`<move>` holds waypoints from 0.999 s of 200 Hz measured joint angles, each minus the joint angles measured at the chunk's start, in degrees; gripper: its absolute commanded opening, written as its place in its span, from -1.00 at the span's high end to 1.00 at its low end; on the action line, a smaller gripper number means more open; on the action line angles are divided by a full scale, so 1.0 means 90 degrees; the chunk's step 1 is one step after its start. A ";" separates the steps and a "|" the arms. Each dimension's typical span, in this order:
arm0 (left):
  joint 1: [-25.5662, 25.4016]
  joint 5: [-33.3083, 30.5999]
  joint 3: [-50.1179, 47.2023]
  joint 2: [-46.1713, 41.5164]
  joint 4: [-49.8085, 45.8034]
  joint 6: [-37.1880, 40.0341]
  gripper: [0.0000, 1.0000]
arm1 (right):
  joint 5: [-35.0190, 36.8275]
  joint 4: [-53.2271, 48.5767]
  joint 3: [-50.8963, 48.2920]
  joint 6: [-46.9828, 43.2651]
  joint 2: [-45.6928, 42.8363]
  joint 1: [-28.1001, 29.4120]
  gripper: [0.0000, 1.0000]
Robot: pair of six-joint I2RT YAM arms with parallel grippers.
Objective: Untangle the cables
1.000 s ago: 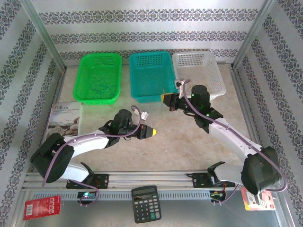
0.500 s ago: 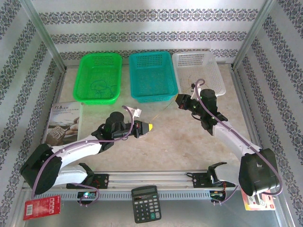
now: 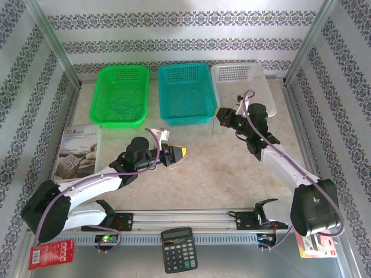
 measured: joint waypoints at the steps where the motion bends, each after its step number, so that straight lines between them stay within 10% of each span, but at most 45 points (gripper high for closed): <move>1: 0.0000 0.0002 0.0000 0.0000 -0.0002 -0.0007 0.11 | -0.0002 -0.0002 0.0022 0.0000 0.0012 -0.0017 1.00; 91: 0.0000 -0.0243 0.0000 -0.0214 -0.0250 0.0168 -0.72 | 0.0957 0.0007 0.1710 -0.0015 0.1071 -0.0952 1.00; 200: 0.0000 -0.0597 0.0002 -0.0401 -0.0719 0.0330 -0.93 | 0.3033 0.0384 0.3050 0.0607 0.3014 -0.1688 1.00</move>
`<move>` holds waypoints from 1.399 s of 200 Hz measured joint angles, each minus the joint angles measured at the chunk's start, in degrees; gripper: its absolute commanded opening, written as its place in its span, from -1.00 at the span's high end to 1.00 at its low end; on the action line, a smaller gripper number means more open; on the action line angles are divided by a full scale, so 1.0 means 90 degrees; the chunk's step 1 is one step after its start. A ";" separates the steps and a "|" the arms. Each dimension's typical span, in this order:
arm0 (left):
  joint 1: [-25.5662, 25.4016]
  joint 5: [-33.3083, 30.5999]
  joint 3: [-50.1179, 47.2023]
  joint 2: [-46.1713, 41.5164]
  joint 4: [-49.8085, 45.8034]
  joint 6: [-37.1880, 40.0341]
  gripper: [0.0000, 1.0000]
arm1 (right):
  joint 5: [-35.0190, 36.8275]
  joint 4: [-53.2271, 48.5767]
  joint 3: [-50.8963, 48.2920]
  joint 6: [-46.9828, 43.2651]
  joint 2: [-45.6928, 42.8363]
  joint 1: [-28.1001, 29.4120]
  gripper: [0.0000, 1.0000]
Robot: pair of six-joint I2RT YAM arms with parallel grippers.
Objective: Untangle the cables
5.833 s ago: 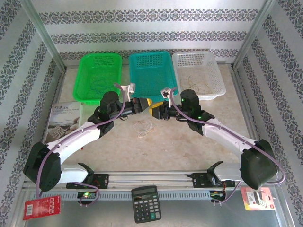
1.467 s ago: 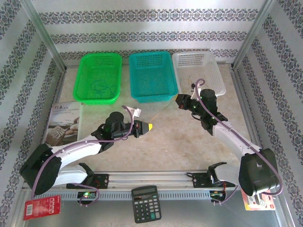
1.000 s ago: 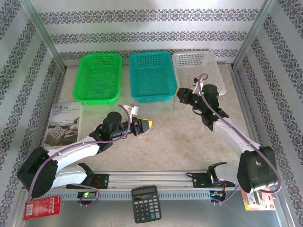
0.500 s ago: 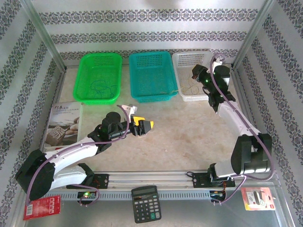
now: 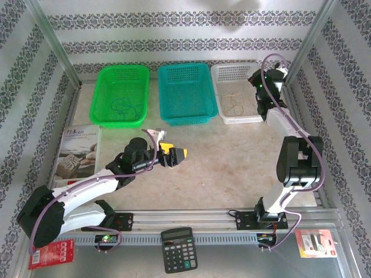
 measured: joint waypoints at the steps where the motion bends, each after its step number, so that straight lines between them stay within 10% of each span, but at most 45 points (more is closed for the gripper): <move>1: 0.0000 -0.0005 0.0002 0.0000 -0.0002 0.0002 -0.93 | 0.0019 0.0002 0.0007 0.0010 0.0019 -0.0012 1.00; 69: 0.0000 -0.0049 0.0000 0.0046 -0.0015 0.0000 -0.98 | 0.0342 -0.0073 0.0884 0.0143 0.1073 -0.0146 1.00; 95: 0.0002 -0.0046 0.0005 0.0134 -0.0012 -0.0002 -1.00 | 0.0126 -0.0352 0.1564 0.0000 0.1615 -0.0148 0.13; 119: 0.0000 -0.0046 0.0007 0.0165 -0.0015 -0.0005 -1.00 | -0.0238 -0.0617 0.2055 -0.0146 0.1957 -0.0148 -0.11; 214: 0.0002 -0.0308 0.0044 0.0260 -0.0007 -0.0194 -1.00 | -0.0991 -0.0818 0.1171 -0.0379 0.1049 0.0066 -0.13; 280: 0.0010 -0.1117 0.0049 -0.0245 -0.0646 -0.0221 -1.00 | -0.1127 -0.0568 -0.1105 -0.0959 -0.1154 0.1715 -0.13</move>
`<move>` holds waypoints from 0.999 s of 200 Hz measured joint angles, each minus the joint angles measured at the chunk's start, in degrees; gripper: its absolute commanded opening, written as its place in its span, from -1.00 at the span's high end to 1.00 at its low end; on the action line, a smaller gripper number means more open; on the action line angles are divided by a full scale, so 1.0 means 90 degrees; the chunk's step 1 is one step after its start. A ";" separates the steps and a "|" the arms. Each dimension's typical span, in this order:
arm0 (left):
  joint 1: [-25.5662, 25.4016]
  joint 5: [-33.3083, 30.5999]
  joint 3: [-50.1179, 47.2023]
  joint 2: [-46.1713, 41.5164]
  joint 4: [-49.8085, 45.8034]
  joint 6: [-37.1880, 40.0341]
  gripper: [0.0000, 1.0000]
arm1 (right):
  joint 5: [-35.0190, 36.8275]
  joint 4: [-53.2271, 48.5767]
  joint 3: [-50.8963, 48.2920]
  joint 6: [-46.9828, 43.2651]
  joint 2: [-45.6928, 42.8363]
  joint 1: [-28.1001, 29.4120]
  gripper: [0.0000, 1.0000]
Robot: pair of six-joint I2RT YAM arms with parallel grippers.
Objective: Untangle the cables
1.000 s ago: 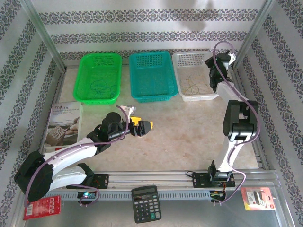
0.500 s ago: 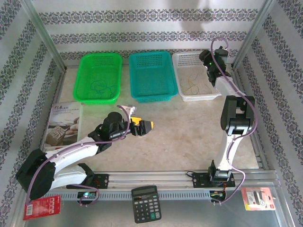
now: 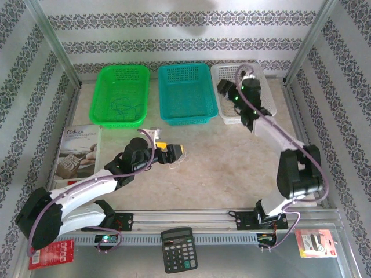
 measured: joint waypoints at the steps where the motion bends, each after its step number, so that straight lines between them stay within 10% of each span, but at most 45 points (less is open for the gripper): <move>1: 0.0002 -0.0017 0.0000 -0.0017 -0.0022 0.0000 -1.00 | -0.0002 0.0000 -0.0058 -0.0015 -0.0046 0.0039 -0.13; 78: 0.0311 -0.0986 0.0209 -0.0631 -0.1044 0.0010 -1.00 | -0.0027 -0.0129 -0.2397 -0.0452 -0.1394 0.2135 -0.17; 200: 0.1547 -0.0619 0.0733 -0.0942 -0.2089 -0.0301 -1.00 | -0.0619 -0.0578 -0.1552 -0.1265 0.1081 0.3033 -0.03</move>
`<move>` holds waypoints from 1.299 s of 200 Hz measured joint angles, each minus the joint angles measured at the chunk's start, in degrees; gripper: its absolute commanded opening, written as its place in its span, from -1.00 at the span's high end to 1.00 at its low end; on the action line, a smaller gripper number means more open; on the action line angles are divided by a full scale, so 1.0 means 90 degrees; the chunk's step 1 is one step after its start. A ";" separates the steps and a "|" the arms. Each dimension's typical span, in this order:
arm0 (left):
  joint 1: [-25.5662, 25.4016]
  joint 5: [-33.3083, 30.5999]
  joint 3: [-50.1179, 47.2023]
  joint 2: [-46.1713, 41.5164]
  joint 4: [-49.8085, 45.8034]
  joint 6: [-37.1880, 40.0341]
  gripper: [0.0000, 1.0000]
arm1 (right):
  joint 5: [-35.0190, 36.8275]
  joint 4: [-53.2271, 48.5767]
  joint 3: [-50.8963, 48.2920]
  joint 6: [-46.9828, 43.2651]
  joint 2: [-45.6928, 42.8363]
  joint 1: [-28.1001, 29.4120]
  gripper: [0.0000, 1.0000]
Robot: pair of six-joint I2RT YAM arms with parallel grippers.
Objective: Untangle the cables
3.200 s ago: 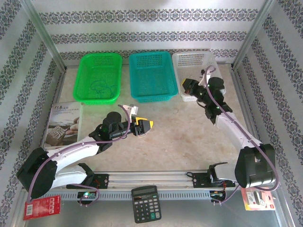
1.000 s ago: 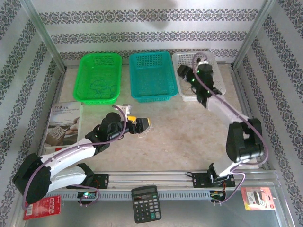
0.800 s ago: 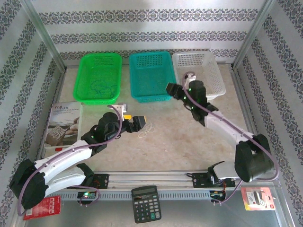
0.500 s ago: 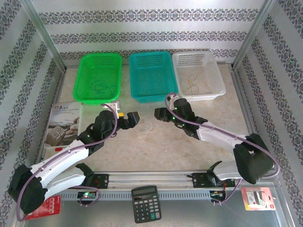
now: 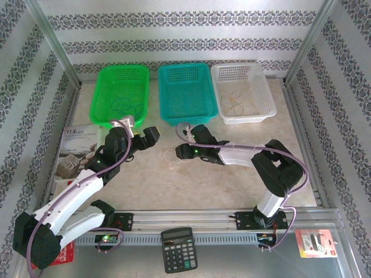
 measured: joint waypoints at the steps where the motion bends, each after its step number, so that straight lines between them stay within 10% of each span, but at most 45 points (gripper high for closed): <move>1: 0.0000 0.0002 0.0000 -0.0002 -0.0005 -0.0002 -0.99 | -0.0002 0.0000 0.0007 -0.0007 0.0007 0.0000 -0.02; 57: 0.0007 0.0255 0.0000 -0.0049 -0.0032 -0.0073 -1.00 | -0.0100 -0.0102 0.0335 -0.0199 0.0335 -0.0005 1.00; 170: 0.0007 0.1370 0.0000 0.0578 0.0488 -0.0415 -1.00 | -0.0413 0.0143 -0.0505 -0.0097 -0.2810 -0.0313 1.00; 260: -0.0369 0.1994 -0.0015 0.1328 0.1598 -0.0869 -0.82 | -0.0787 0.0539 -0.1037 0.0449 -0.3283 -0.0758 1.00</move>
